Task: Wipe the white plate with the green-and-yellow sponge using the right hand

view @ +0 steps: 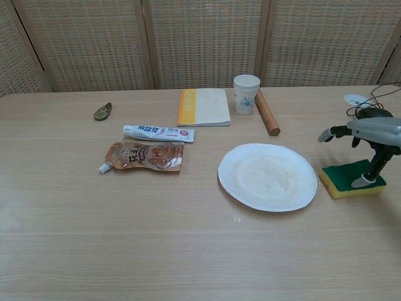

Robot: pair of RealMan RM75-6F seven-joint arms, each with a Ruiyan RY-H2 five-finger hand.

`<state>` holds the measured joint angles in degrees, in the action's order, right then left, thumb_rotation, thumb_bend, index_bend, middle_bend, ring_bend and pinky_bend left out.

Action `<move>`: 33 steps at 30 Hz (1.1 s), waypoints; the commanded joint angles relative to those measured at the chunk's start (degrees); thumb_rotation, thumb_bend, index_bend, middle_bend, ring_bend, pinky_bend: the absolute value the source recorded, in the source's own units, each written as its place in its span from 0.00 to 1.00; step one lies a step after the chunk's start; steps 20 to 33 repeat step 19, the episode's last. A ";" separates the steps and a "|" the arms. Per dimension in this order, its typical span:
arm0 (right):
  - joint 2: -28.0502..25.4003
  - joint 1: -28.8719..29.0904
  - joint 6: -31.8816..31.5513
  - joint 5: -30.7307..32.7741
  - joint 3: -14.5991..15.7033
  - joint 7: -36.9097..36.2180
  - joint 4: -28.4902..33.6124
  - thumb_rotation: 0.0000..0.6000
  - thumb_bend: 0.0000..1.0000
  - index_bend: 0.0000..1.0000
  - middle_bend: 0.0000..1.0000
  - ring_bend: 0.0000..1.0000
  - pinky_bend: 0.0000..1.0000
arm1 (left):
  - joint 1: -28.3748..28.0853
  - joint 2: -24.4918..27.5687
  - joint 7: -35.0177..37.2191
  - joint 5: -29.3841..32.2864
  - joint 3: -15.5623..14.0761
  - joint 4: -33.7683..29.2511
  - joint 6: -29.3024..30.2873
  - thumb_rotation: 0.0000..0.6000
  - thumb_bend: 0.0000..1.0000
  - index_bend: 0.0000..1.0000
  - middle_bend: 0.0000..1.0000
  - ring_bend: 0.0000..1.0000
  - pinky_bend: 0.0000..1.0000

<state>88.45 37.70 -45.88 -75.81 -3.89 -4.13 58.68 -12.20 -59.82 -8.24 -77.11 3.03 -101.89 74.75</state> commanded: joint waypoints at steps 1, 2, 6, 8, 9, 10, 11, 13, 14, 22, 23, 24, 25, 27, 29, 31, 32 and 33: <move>-2.32 -1.03 -1.16 2.18 -1.50 1.90 5.01 1.00 0.00 0.00 0.00 0.00 0.01 | 0.03 0.08 0.24 -0.13 -0.07 -0.02 -0.03 1.00 0.00 0.00 0.00 0.00 0.00; -2.95 -1.32 -1.76 2.44 -1.76 2.13 6.37 1.00 0.00 0.00 0.00 0.00 0.01 | 0.04 0.11 0.33 -0.16 -0.08 -0.03 -0.03 1.00 0.00 0.00 0.00 0.00 0.00; -9.80 -4.40 -8.19 1.52 -2.39 3.46 18.30 1.00 0.00 0.00 0.00 0.00 0.00 | 0.22 0.34 1.00 -0.62 -0.14 0.02 0.27 1.00 0.00 0.00 0.00 0.00 0.00; -13.35 -6.47 -12.33 -0.48 -1.92 3.70 23.51 1.00 0.00 0.00 0.00 0.00 0.00 | 0.42 0.24 1.38 -1.25 -0.17 0.33 0.88 1.00 0.00 0.00 0.00 0.00 0.00; -15.11 -7.67 -14.56 -1.81 -1.48 3.56 25.90 1.00 0.00 0.00 0.00 0.00 0.00 | 0.57 0.10 1.49 -1.63 -0.16 0.60 1.36 1.00 0.00 0.00 0.00 0.00 0.00; -17.27 -9.41 -17.72 -3.83 -0.74 3.13 28.61 1.00 0.00 0.00 0.00 0.00 0.00 | 0.81 -0.18 1.61 -2.16 -0.20 1.00 2.04 1.00 0.00 0.00 0.00 0.00 0.00; -18.69 -10.75 -20.13 -5.40 -0.12 2.73 30.20 1.00 0.00 0.00 0.00 0.00 0.00 | 0.99 -0.42 1.76 -2.54 -0.20 1.31 2.56 1.00 0.00 0.00 0.00 0.00 0.00; -21.20 -13.90 -25.69 -9.03 1.42 1.80 32.48 1.00 0.00 0.00 0.00 0.00 0.00 | 1.40 -0.91 2.32 -3.45 -0.25 1.98 3.68 1.00 0.00 0.00 0.00 0.00 0.00; -21.83 -15.23 -28.01 -10.47 2.07 1.43 32.78 1.00 0.00 0.00 0.00 0.00 0.00 | 1.59 -1.05 2.59 -3.83 -0.29 2.22 4.14 1.00 0.00 0.00 0.00 0.00 0.00; -23.20 -21.98 -36.85 -14.92 5.94 0.89 30.40 1.00 0.00 0.00 0.00 0.00 0.00 | 3.14 -1.87 4.04 -6.38 -0.68 3.60 7.67 1.00 0.00 0.00 0.00 0.00 0.00; -23.20 -21.98 -36.85 -14.92 5.94 0.89 30.40 1.00 0.00 0.00 0.00 0.00 0.00 | 3.14 -1.87 4.04 -6.38 -0.68 3.60 7.67 1.00 0.00 0.00 0.00 0.00 0.00; -23.20 -21.98 -36.85 -14.92 5.94 0.89 30.40 1.00 0.00 0.00 0.00 0.00 0.00 | 3.14 -1.87 4.04 -6.38 -0.68 3.60 7.67 1.00 0.00 0.00 0.00 0.00 0.00; -23.20 -21.98 -36.85 -14.92 5.94 0.89 30.40 1.00 0.00 0.00 0.00 0.00 0.00 | 3.14 -1.87 4.04 -6.38 -0.68 3.60 7.67 1.00 0.00 0.00 0.00 0.00 0.00; -23.20 -21.98 -36.85 -14.92 5.94 0.89 30.40 1.00 0.00 0.00 0.00 0.00 0.00 | 3.14 -1.87 4.04 -6.38 -0.68 3.60 7.67 1.00 0.00 0.00 0.00 0.00 0.00; -23.20 -21.98 -36.85 -14.92 5.94 0.89 30.40 1.00 0.00 0.00 0.00 0.00 0.00 | 3.14 -1.87 4.04 -6.38 -0.68 3.60 7.67 1.00 0.00 0.00 0.00 0.00 0.00; -23.20 -21.98 -36.85 -14.92 5.94 0.89 30.40 1.00 0.00 0.00 0.00 0.00 0.00 | 3.14 -1.87 4.04 -6.38 -0.68 3.60 7.67 1.00 0.00 0.00 0.00 0.00 0.00; -23.20 -21.98 -36.85 -14.92 5.94 0.89 30.40 1.00 0.00 0.00 0.00 0.00 0.00 | 3.14 -1.87 4.04 -6.38 -0.68 3.60 7.67 1.00 0.00 0.00 0.00 0.00 0.00; -23.20 -21.98 -36.85 -14.92 5.94 0.89 30.40 1.00 0.00 0.00 0.00 0.00 0.00 | 3.14 -1.87 4.04 -6.38 -0.68 3.60 7.67 1.00 0.00 0.00 0.00 0.00 0.00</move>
